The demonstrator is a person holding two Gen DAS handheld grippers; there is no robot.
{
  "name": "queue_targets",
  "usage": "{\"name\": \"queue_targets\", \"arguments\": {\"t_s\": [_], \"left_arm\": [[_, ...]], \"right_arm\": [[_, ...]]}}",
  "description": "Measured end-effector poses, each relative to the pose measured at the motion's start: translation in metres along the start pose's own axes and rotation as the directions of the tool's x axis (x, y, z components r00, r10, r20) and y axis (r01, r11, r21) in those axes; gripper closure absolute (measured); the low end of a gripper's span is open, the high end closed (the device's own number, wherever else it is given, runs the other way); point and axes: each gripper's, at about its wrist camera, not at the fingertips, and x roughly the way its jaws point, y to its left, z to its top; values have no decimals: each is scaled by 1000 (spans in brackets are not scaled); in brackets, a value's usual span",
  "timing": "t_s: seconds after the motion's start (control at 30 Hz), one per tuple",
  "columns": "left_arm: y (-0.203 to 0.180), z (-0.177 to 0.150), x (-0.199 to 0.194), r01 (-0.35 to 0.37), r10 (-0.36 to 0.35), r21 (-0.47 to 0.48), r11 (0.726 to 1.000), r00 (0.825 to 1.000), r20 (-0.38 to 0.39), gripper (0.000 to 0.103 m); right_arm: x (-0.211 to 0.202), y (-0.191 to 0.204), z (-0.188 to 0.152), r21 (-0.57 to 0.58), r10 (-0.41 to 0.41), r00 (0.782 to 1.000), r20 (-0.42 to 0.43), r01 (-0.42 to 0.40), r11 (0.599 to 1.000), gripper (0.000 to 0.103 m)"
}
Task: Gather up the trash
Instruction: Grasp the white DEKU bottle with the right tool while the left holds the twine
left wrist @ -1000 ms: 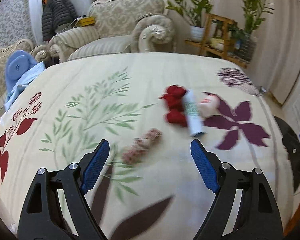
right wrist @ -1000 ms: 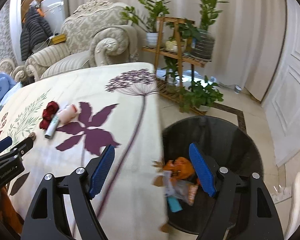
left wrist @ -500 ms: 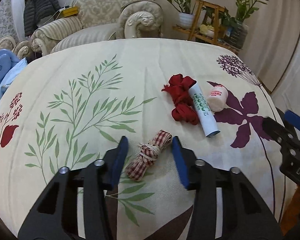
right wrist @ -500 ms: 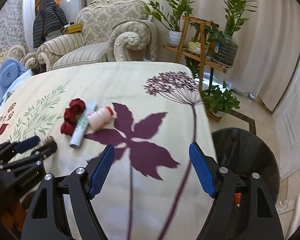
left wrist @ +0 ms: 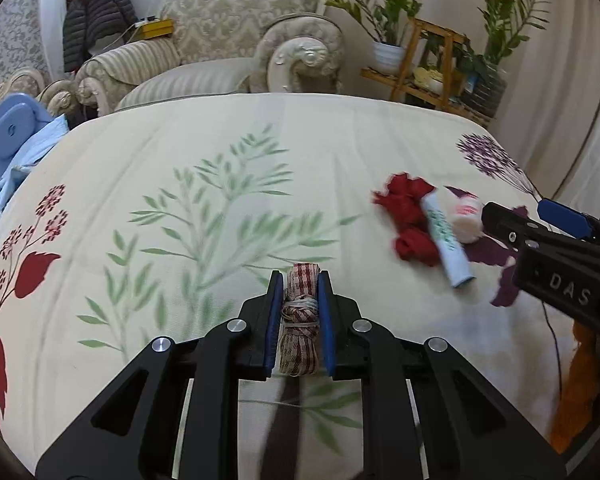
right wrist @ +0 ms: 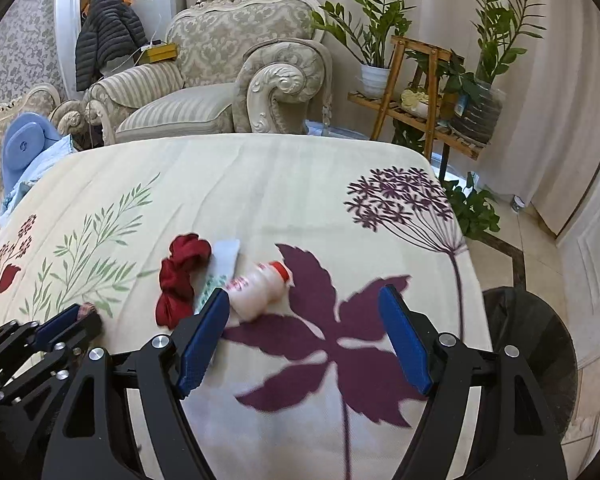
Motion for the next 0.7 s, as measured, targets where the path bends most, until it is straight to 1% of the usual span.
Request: {"name": "queue_targets", "arguments": {"t_s": [0.13, 0.23, 0.47, 0.7], "left_arm": [[11, 3, 2, -15, 15, -13, 1000, 1000, 3, 86], [18, 3, 4, -12, 12, -28, 1000, 1000, -3, 86], [21, 1, 6, 1, -2, -37, 999, 1000, -4, 86], [22, 2, 9, 3, -4, -48, 999, 1000, -9, 86]], "right_arm": [[13, 7, 6, 5, -16, 1000, -16, 16, 1000, 28], [22, 9, 6, 4, -24, 999, -39, 24, 1000, 28], [24, 3, -4, -12, -43, 997, -65, 43, 999, 28], [23, 2, -1, -23, -42, 998, -55, 40, 999, 29]]}}
